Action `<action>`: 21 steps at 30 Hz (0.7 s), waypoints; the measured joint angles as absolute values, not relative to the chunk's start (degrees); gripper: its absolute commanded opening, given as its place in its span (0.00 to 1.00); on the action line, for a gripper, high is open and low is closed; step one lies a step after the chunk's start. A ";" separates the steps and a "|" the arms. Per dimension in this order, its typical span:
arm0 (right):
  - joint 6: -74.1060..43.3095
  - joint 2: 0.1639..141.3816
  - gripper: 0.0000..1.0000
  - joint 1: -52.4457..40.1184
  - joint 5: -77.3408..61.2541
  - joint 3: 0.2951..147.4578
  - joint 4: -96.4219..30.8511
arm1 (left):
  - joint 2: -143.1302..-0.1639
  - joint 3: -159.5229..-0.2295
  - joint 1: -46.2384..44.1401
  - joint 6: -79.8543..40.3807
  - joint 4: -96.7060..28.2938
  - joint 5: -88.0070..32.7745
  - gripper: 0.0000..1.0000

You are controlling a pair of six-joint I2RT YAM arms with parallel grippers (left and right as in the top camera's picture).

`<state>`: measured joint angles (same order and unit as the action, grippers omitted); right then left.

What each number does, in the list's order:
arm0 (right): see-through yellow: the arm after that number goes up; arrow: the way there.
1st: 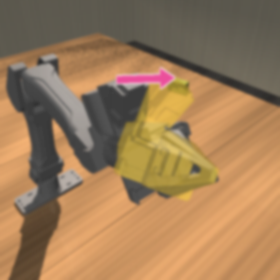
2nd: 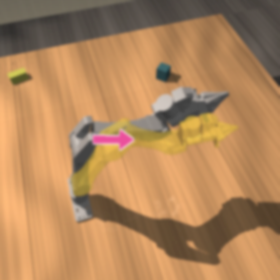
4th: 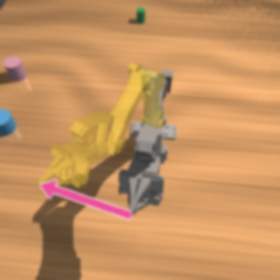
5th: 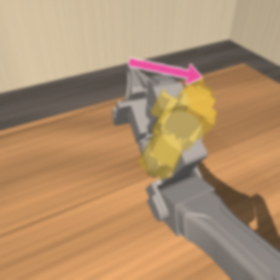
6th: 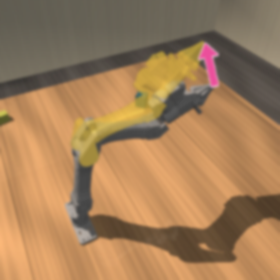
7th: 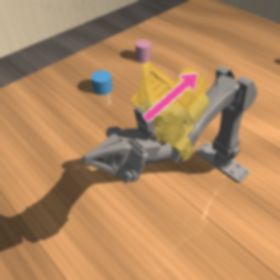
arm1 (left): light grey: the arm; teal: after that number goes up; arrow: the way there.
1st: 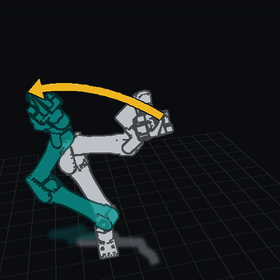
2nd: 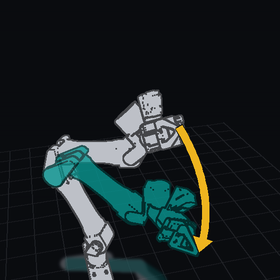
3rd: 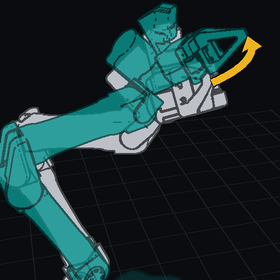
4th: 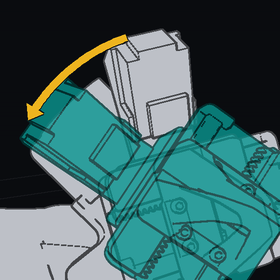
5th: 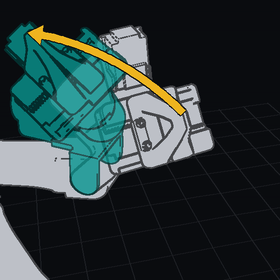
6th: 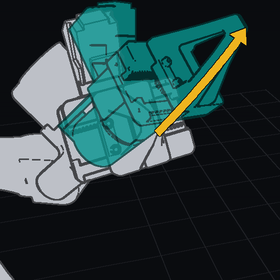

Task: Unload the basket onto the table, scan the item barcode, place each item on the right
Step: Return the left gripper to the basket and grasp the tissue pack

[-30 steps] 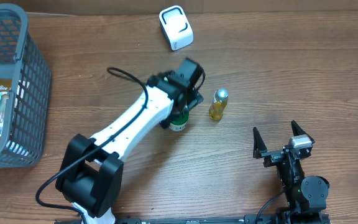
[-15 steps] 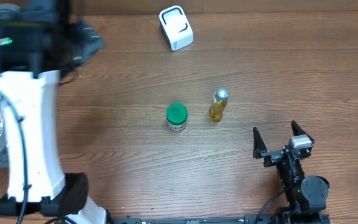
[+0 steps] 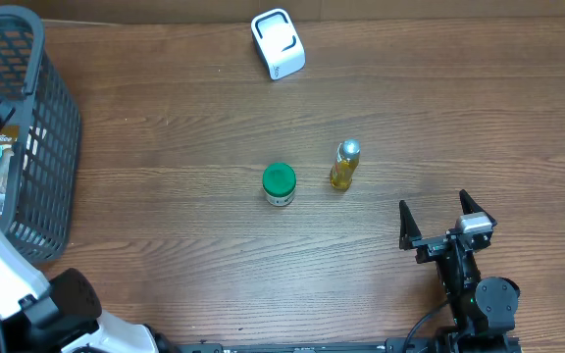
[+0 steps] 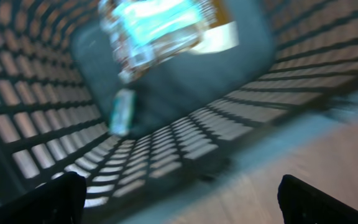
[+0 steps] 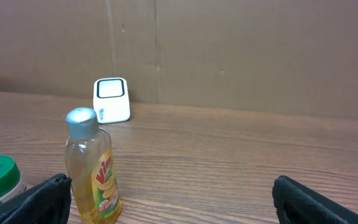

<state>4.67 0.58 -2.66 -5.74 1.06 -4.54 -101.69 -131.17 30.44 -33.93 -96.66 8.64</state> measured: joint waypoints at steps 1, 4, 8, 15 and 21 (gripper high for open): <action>4.69 0.58 1.00 -2.68 -5.72 1.06 -4.58 | -101.71 -129.21 31.64 -33.87 -96.27 8.64 0.99; 4.69 0.58 1.00 -2.66 -5.69 1.06 -4.56 | -101.36 -119.68 34.87 -33.91 -95.39 8.91 1.00; 4.71 0.58 1.00 -2.66 -5.74 1.06 -4.56 | -101.69 -108.40 39.18 -34.04 -87.09 9.65 1.00; 4.71 0.58 1.00 -2.66 -5.74 1.06 -4.56 | -101.80 -99.81 42.76 -31.70 -80.62 9.56 0.99; 4.69 0.58 1.00 -2.66 -5.74 1.06 -4.56 | -101.80 -96.16 42.92 -31.07 -76.38 9.50 1.00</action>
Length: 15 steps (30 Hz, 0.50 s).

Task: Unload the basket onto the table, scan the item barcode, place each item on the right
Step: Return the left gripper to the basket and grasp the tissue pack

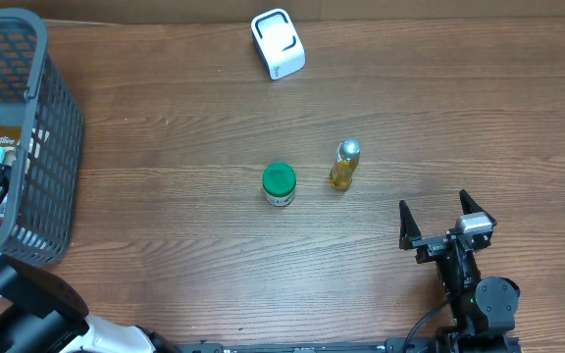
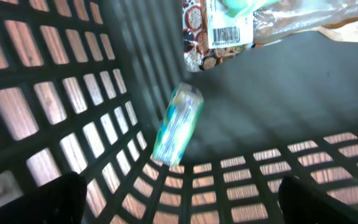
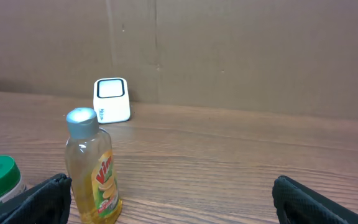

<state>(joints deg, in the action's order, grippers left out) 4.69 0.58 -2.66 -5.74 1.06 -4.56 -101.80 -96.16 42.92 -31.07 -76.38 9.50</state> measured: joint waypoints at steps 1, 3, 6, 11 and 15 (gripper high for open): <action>4.69 0.58 1.00 -2.66 -5.74 1.06 -4.56 | -101.80 -95.07 42.92 -31.05 -74.83 9.52 1.00; 4.69 0.58 1.00 -2.66 -5.74 1.06 -4.51 | -101.80 -92.88 42.92 -30.55 -72.36 9.47 1.00; 4.69 0.58 1.00 -2.66 -5.72 1.06 -4.56 | -101.80 -89.43 42.92 -28.91 -69.43 9.45 0.99; 4.67 0.58 1.00 -2.66 -5.76 1.06 -4.56 | -101.80 -86.50 42.92 -28.08 -65.43 9.43 0.95; 4.69 0.58 1.00 -2.66 -5.72 1.06 -4.56 | -101.80 -82.72 42.92 -27.86 -61.19 9.43 0.91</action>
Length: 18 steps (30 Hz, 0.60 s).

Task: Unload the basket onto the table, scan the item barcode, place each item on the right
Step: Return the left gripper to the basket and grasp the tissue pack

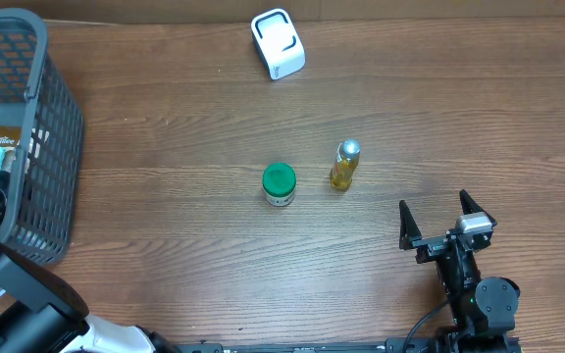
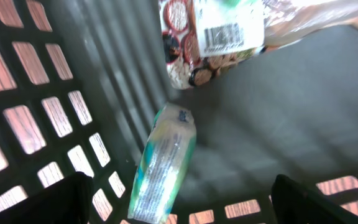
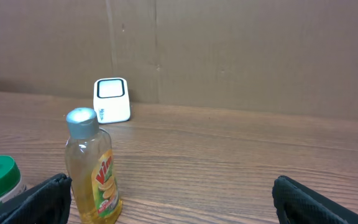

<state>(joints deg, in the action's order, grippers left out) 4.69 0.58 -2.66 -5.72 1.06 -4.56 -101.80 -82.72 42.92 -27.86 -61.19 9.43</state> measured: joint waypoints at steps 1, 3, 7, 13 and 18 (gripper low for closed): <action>4.69 0.58 1.00 -2.66 -5.74 1.06 -4.54 | -101.80 -81.71 42.92 -27.86 -60.03 9.50 0.90; 4.64 0.58 1.00 -2.66 -5.74 1.06 -4.56 | -101.80 -79.70 42.92 -27.83 -57.49 9.43 0.86; 4.67 0.58 1.00 -2.66 -5.74 1.06 -4.54 | -101.80 -75.46 42.92 -27.44 -53.65 9.39 0.63; 4.67 0.58 1.00 -2.66 -5.74 1.06 -4.56 | -101.80 -72.66 42.92 -26.81 -50.22 9.26 0.44; 4.71 0.58 1.00 -2.66 -5.74 1.06 -4.54 | -101.80 -71.92 42.94 -26.83 -49.01 9.72 0.37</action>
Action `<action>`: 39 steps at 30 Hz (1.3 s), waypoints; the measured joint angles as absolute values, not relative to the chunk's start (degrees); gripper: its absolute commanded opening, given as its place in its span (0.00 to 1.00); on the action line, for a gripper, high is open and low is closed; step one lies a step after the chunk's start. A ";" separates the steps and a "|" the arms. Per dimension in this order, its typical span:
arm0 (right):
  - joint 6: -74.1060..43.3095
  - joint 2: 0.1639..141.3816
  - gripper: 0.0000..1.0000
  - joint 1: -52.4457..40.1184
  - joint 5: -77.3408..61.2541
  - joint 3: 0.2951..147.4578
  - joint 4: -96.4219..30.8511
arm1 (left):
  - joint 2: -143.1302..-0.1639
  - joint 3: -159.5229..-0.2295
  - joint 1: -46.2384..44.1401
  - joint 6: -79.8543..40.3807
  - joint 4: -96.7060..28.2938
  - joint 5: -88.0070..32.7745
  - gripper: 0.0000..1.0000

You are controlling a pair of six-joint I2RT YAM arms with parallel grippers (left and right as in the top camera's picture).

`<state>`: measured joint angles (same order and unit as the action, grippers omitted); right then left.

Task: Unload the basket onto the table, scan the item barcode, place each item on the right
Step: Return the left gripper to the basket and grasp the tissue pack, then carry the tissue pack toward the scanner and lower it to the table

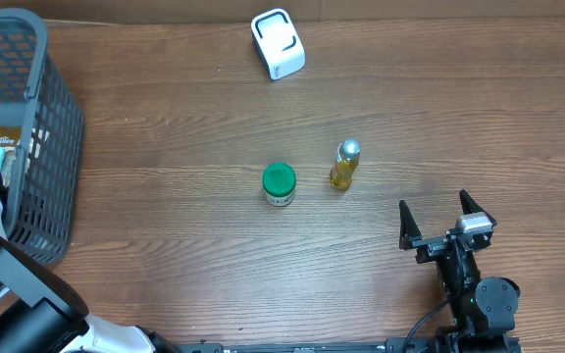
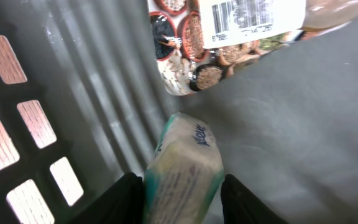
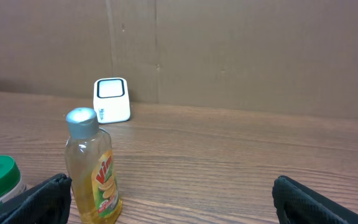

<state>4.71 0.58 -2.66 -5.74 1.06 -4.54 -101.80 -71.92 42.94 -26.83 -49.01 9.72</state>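
Note:
In the left wrist view a small teal-and-white packet (image 2: pixel 182 171) stands on end against the wall of the grey basket (image 2: pixel 73 99). My left gripper (image 2: pixel 180 190) is shut on it, one black finger pressed to each side. In the overhead view that gripper is down inside the basket (image 1: pixel 52 118), mostly hidden. The white scanner (image 1: pixel 278 43) stands at the back of the table. My right gripper (image 1: pixel 446 224) rests open near the front right, holding nothing.
A clear bag of snacks with a barcode label (image 2: pixel 229 31) lies in the basket just beyond the packet. A green-lidded jar (image 1: pixel 279 183) and a yellow bottle with a silver cap (image 1: pixel 343 165) stand mid-table, ahead of the right gripper (image 3: pixel 179 202).
My left gripper has come right down onto the teal packet and its fingers have gone from wide apart to tight against the packet's sides. The right arm has not moved.
My left gripper was open at the basket's mouth, the view blurred. Then it was inside, open, with the packet some way ahead, then nearer still. Now it is shut on the packet. The right gripper stayed open and still.

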 measured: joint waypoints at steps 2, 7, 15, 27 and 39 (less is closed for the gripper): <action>4.69 0.58 1.00 -2.66 -5.69 1.06 -4.56 | -101.80 -71.11 43.20 -26.72 -48.25 9.87 0.35; 4.69 0.58 1.00 -2.66 -5.72 1.06 -4.56 | -101.80 -70.02 43.29 -26.76 -47.70 10.20 0.15; 4.69 0.58 1.00 -2.66 -5.74 1.06 -4.56 | -101.80 -72.12 43.27 -26.79 -51.18 10.31 0.12; 4.69 0.58 1.00 -2.66 -5.74 1.06 -4.58 | -102.13 -110.02 43.29 -26.79 -69.19 8.34 0.08; 4.71 0.58 1.00 -2.66 -5.74 1.06 -4.56 | -101.93 -127.90 42.63 -20.86 -78.56 -39.66 0.04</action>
